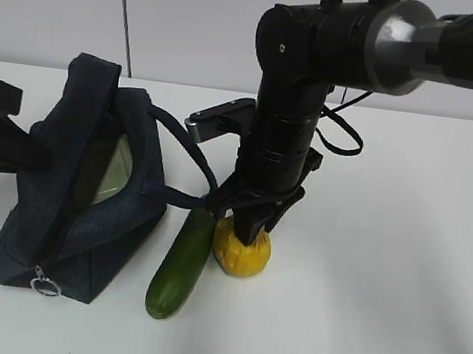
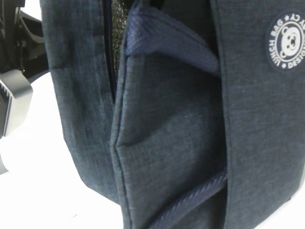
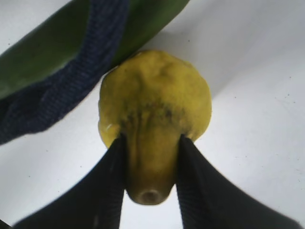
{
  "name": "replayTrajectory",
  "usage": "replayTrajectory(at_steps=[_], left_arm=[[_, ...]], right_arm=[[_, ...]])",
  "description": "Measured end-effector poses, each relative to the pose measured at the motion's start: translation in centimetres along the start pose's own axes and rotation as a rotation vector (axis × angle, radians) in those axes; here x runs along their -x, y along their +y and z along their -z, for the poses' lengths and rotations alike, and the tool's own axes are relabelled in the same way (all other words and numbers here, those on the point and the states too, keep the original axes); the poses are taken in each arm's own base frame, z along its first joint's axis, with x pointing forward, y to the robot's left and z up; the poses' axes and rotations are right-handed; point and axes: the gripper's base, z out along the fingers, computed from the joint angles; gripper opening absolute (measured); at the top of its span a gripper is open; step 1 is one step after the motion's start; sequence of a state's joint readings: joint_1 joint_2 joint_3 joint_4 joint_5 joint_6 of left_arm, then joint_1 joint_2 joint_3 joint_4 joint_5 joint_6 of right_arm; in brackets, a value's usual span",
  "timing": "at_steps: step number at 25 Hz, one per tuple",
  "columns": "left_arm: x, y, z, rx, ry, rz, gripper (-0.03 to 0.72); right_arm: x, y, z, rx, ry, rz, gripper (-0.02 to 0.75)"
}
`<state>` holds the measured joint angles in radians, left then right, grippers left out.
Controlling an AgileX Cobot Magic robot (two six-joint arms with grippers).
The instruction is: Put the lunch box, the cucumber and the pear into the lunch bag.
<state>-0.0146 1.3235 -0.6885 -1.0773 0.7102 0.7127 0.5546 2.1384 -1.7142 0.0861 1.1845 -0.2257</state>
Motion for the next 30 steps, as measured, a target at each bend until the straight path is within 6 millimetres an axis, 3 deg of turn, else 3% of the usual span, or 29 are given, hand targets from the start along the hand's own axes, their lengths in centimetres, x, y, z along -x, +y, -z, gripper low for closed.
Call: replayTrajectory(at_steps=[4, 10, 18, 23, 30], left_arm=[[0.0, 0.0, 0.0, 0.0, 0.0, 0.0, -0.015], [0.0, 0.0, 0.0, 0.0, 0.0, 0.0, -0.015], [0.0, 0.0, 0.0, 0.001, -0.001, 0.0, -0.015], [0.0, 0.0, 0.0, 0.002, -0.003, 0.0, -0.015], [0.1, -0.1, 0.0, -0.015, -0.012, 0.022, -0.015]], right_arm=[[0.0, -0.1, 0.1, -0.016, 0.009, 0.009, 0.249], [0.9, -1.2, 2.2, -0.135, -0.028, 0.039, 0.248], [1.4, -1.0, 9.9, -0.217, -0.236, -0.005, 0.245], [1.6, 1.3, 13.4, -0.011, -0.369, 0.007, 0.244], [3.0, 3.8, 13.2, 0.283, -0.474, 0.076, 0.243]])
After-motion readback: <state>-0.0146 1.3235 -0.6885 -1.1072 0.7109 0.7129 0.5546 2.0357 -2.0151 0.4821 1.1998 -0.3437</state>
